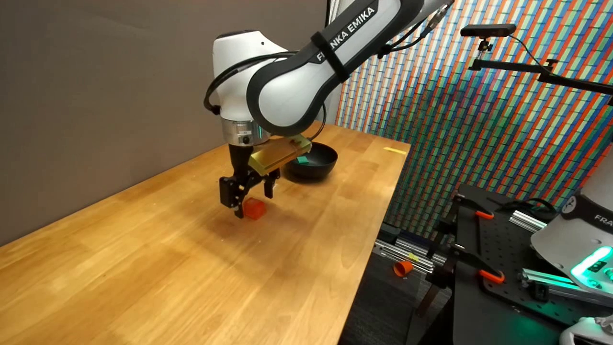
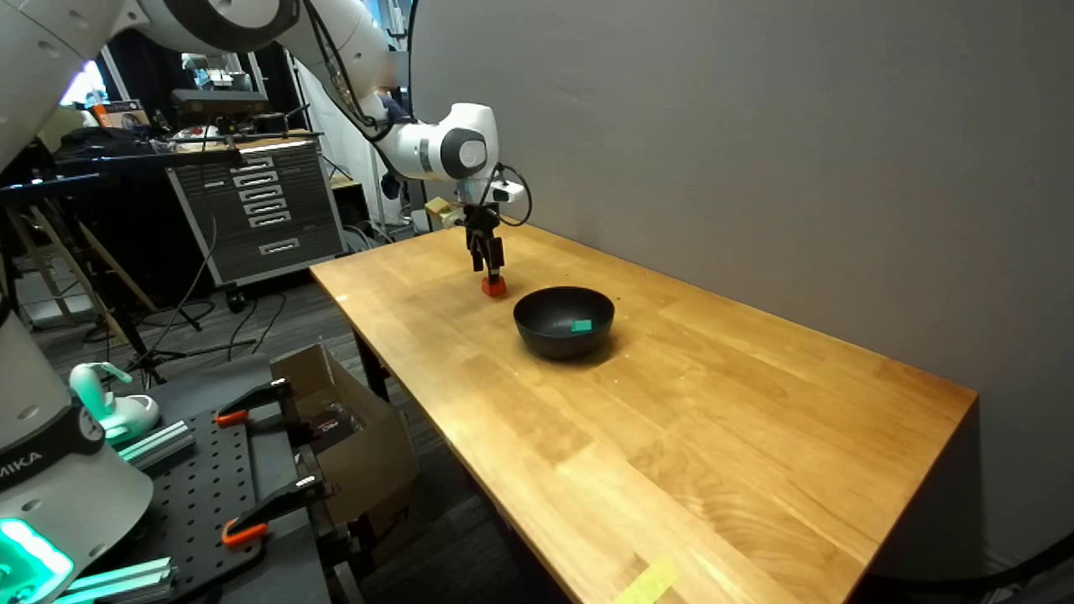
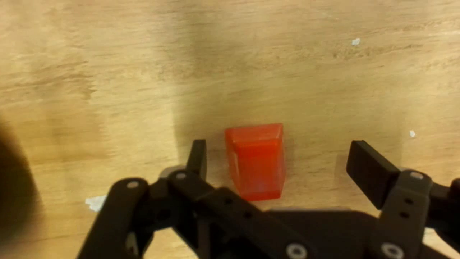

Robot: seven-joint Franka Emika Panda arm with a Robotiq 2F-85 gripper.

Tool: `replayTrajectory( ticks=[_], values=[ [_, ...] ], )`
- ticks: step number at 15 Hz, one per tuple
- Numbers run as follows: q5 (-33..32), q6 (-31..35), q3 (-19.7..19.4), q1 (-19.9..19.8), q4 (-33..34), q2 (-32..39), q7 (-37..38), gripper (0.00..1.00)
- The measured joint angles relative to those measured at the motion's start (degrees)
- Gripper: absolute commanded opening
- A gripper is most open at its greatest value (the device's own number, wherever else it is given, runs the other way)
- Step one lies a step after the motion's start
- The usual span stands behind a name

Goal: Put the orange and green building blocks in the black bowl

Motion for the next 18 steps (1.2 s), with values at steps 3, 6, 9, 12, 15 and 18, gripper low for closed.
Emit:
replayTrajectory(
  ticks=[3,6,9,12,15,18],
  values=[
    [0.51,0.52,-0.17,0.80,1.22,2.15,-1.82,0.58],
    [-0.37,0.56,-1.38,2.54,2.37,3.15,-3.91,0.36],
    [-3.20,0.27,-3.22,4.73,3.35,3.20,-4.82,0.21],
    [-5.62,0.23,-5.00,5.68,3.97,3.44,-5.32,0.20],
    [-7.97,0.19,-7.16,5.97,4.22,3.32,-5.32,0.20],
    [-9.13,-1.84,-10.52,6.07,3.71,1.26,-3.82,0.20]
  ],
)
